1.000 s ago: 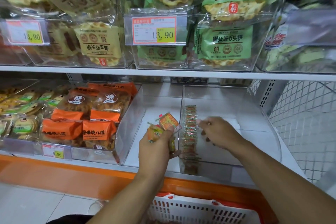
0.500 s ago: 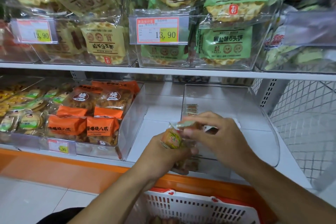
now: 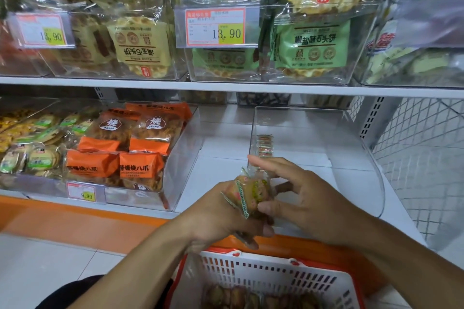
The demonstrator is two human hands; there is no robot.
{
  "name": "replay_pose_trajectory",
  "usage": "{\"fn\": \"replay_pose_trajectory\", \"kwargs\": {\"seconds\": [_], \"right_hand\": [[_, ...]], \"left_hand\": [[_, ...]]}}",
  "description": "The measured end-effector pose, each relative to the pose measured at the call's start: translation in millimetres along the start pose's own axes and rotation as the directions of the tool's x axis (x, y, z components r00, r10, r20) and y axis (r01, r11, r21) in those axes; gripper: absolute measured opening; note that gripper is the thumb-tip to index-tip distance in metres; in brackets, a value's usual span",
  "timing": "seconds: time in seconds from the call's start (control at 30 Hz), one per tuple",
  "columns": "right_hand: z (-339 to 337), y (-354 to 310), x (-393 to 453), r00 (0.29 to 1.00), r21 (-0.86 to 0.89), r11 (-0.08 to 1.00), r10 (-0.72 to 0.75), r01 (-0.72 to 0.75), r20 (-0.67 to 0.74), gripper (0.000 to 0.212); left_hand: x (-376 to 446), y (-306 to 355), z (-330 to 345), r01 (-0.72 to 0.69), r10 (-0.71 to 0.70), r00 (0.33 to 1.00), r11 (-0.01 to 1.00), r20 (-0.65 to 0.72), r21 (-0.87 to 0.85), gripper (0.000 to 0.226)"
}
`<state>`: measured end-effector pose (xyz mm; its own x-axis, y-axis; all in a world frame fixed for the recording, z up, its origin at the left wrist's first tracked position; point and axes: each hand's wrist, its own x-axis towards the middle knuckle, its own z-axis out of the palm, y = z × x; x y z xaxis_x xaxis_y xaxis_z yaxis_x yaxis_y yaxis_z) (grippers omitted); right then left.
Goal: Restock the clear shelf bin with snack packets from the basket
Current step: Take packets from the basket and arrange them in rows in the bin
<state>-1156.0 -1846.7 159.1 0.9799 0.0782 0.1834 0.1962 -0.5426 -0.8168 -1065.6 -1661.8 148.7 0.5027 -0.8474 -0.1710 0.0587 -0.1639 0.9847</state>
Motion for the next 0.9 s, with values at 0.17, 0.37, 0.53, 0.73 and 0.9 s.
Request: {"fn": "replay_pose_trajectory", "kwargs": {"seconds": [0.17, 0.37, 0.53, 0.73, 0.9], "right_hand": [[-6, -3, -6, 0.991, -0.241, 0.968, 0.096, -0.070, 0.098, 0.064], [2, -2, -3, 0.980, 0.019, 0.985, 0.169, -0.172, 0.105, 0.033], [3, -1, -1, 0.985, 0.203, 0.974, 0.126, -0.101, -0.114, 0.027], [-13, 6, 6, 0.934, 0.482, 0.859, 0.299, -0.175, -0.193, 0.020], [-3, 13, 10, 0.899, 0.706, 0.663, 0.430, -0.249, -0.087, 0.023]], "left_hand": [[0, -2, 4, 0.050, -0.057, 0.995, 0.995, 0.083, 0.087, 0.036], [5, -8, 9, 0.072, -0.074, 0.994, 0.997, 0.086, 0.029, 0.035], [11, -15, 14, 0.069, -0.075, 0.993, 0.996, -0.087, -0.063, 0.038], [21, -11, 0, 0.034, -0.148, 0.976, 0.825, -0.158, -0.564, 0.057], [27, -14, 5, -0.176, 0.021, 0.933, 0.897, -0.358, -0.405, 0.060]]}}
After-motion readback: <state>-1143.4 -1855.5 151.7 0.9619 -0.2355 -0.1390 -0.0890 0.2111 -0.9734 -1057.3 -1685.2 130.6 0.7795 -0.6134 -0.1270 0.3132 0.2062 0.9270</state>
